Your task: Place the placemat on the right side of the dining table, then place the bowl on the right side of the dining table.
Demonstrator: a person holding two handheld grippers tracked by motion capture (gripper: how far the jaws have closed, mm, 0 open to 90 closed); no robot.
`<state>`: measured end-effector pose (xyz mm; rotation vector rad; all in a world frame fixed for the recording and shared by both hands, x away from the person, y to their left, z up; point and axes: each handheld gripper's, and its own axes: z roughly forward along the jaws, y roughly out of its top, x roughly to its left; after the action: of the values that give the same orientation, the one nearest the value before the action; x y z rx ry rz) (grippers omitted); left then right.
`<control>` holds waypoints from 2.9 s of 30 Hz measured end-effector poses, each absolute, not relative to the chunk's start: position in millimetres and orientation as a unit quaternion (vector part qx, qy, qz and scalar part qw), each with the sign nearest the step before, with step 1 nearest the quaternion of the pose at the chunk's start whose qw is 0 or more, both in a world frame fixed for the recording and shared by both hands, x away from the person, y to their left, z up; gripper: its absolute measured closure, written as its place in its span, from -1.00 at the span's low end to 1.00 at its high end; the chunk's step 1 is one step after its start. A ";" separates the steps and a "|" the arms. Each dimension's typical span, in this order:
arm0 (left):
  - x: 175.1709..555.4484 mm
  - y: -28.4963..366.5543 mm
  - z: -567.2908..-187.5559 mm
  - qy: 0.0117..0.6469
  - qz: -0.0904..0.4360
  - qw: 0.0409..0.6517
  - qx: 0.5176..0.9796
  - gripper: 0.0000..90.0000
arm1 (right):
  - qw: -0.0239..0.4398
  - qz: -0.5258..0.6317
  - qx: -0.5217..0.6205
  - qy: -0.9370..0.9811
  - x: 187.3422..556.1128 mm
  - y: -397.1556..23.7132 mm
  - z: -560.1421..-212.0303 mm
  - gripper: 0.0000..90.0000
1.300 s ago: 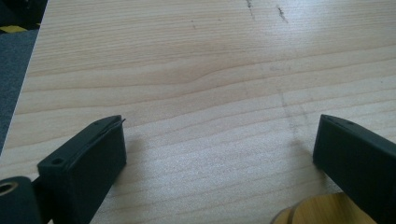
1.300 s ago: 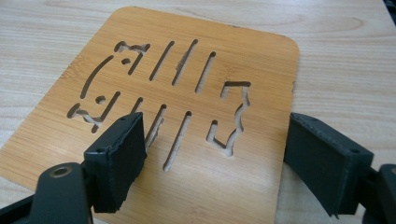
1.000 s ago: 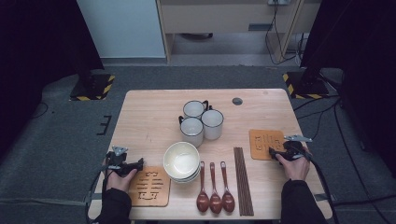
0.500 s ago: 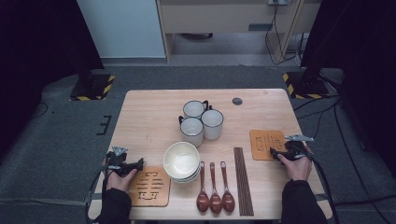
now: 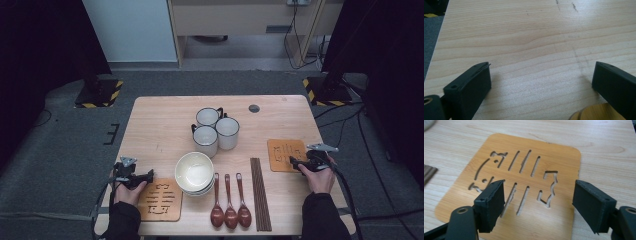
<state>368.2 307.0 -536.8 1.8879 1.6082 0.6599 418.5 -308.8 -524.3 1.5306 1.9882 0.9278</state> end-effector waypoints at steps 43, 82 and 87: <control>346.4 307.1 -492.2 0.551 0.253 0.425 0.672 -0.42 | 0.215 0.451 0.449 0.741 391.2 -257.2 -456.8 -0.24; 330.2 271.1 -442.4 0.491 0.259 0.486 0.675 -0.34 | 0.190 0.500 0.379 0.755 381.3 -201.9 -414.2 -0.10; 329.8 266.6 -441.6 0.488 0.257 0.487 0.677 -0.34 | 0.187 0.502 0.372 0.758 381.3 -191.8 -411.6 -0.09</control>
<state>329.8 266.6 -441.6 1.6478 1.1869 0.6244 381.3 -191.8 -411.6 1.0456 2.1335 1.4133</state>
